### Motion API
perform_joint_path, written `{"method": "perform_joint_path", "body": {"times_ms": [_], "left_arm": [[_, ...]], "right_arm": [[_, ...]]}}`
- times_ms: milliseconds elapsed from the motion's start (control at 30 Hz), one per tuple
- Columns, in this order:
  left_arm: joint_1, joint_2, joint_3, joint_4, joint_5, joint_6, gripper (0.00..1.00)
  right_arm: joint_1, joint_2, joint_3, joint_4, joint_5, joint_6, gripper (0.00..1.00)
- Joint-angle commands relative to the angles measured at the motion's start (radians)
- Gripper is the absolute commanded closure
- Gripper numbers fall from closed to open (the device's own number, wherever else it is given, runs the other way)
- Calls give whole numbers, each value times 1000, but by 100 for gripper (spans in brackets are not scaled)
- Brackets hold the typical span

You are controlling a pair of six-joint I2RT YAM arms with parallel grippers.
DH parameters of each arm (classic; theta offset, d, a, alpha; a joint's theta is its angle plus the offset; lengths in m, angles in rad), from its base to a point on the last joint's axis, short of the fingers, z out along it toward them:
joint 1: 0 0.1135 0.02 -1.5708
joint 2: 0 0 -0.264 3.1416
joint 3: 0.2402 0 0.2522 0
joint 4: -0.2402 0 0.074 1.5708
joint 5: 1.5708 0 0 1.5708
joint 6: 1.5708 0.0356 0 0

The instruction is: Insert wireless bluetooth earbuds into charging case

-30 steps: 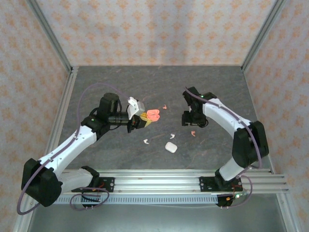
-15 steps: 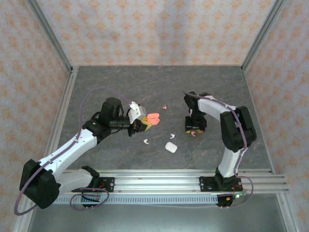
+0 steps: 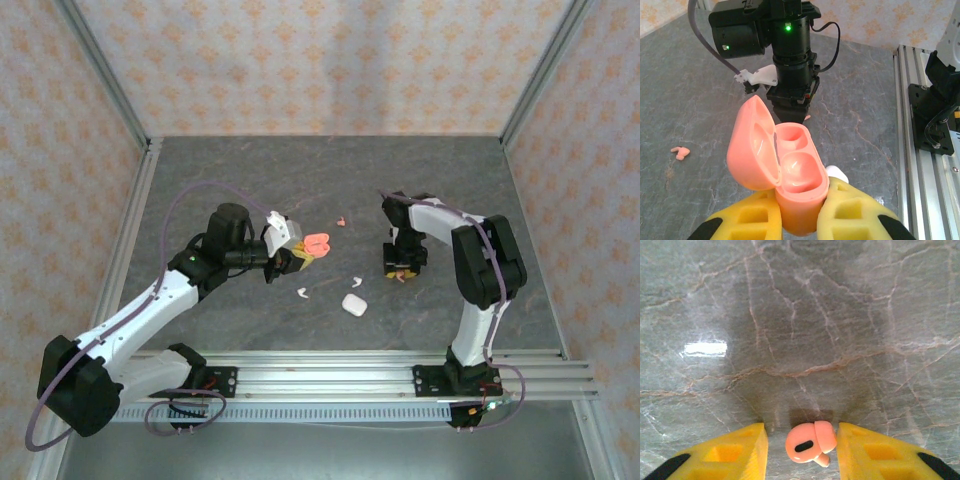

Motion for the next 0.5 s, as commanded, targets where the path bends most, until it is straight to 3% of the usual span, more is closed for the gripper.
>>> {"method": "perform_joint_path", "body": {"times_ms": [0,467], "left_arm": [[-7,-22,-7,20,-12,14,100],[-27,-17,-18,66,-25,-6,100]], "right_arm": [[-11,23,-27,15,-14,-9,65],[-24,-85,-69,65,-95,70,82]]}}
